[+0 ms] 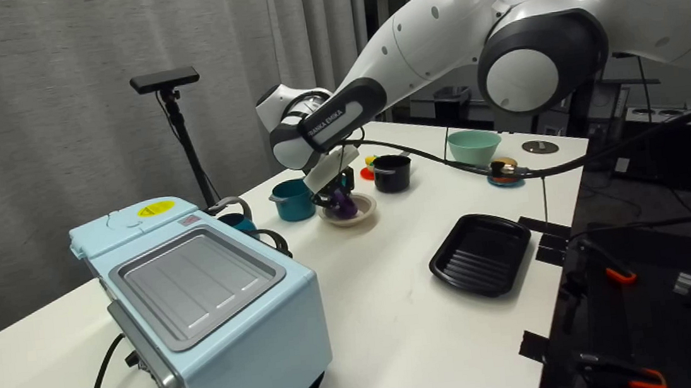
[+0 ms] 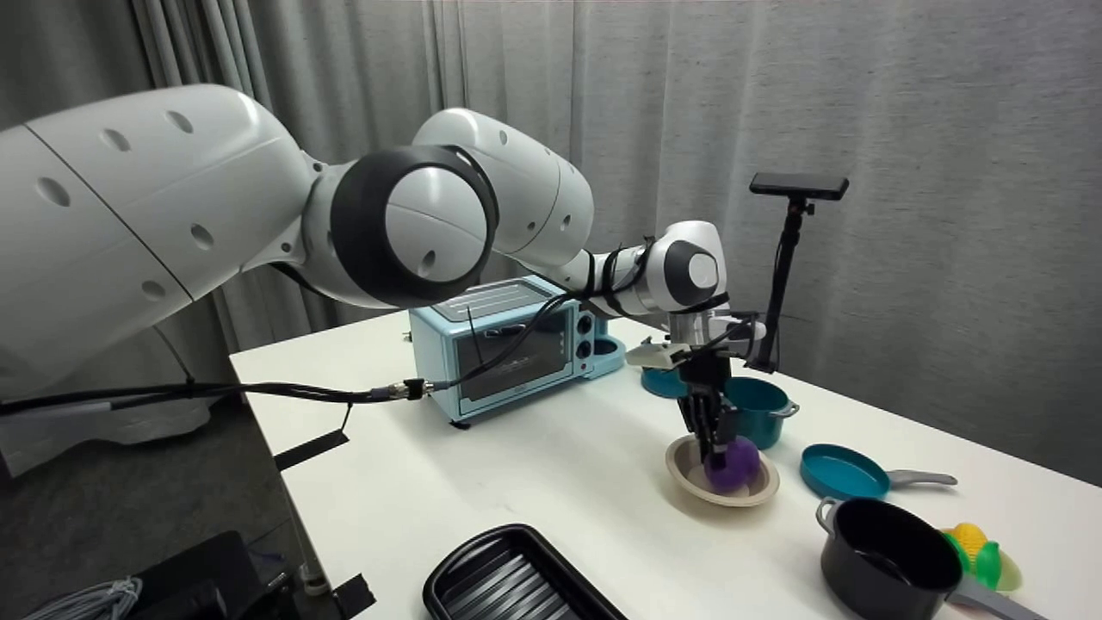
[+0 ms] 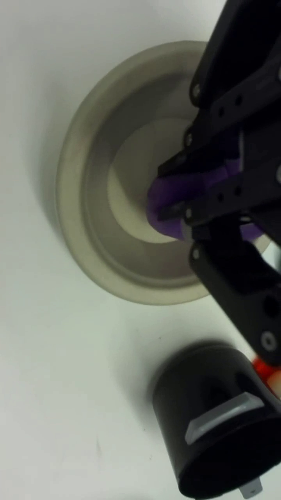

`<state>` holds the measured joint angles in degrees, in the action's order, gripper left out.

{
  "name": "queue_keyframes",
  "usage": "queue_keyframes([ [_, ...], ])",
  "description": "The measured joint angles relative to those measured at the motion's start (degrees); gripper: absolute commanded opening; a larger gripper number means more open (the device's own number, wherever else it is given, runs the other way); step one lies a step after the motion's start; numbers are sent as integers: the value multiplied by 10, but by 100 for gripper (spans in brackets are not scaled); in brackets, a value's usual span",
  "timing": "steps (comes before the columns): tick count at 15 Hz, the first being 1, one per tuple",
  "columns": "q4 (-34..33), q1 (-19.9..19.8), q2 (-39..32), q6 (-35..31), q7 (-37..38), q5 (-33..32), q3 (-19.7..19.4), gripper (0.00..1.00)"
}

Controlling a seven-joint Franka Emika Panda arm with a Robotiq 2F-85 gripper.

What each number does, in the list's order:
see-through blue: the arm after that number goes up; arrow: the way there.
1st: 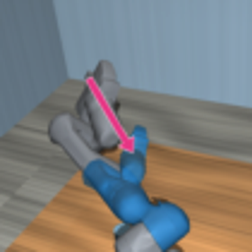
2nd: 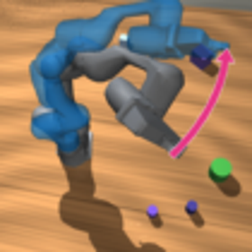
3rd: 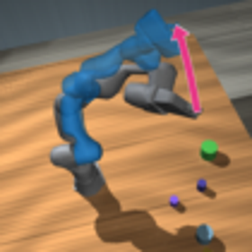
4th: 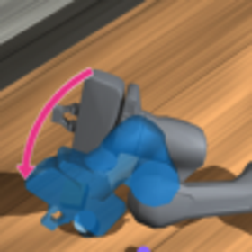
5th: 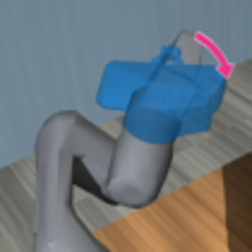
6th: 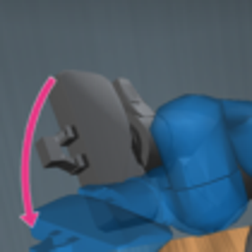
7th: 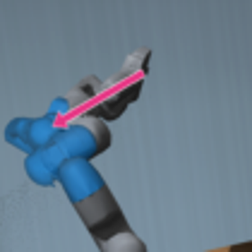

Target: Pick up the eggplant from the bowl and put it on the table

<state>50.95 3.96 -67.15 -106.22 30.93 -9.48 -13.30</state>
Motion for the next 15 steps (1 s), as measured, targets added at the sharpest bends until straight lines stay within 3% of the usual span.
queue_keyframes([
  [8,7,13,44,-29,0,-25,-1,2],
  [15,139,35,196,-90,-55,-29,19,2],
])
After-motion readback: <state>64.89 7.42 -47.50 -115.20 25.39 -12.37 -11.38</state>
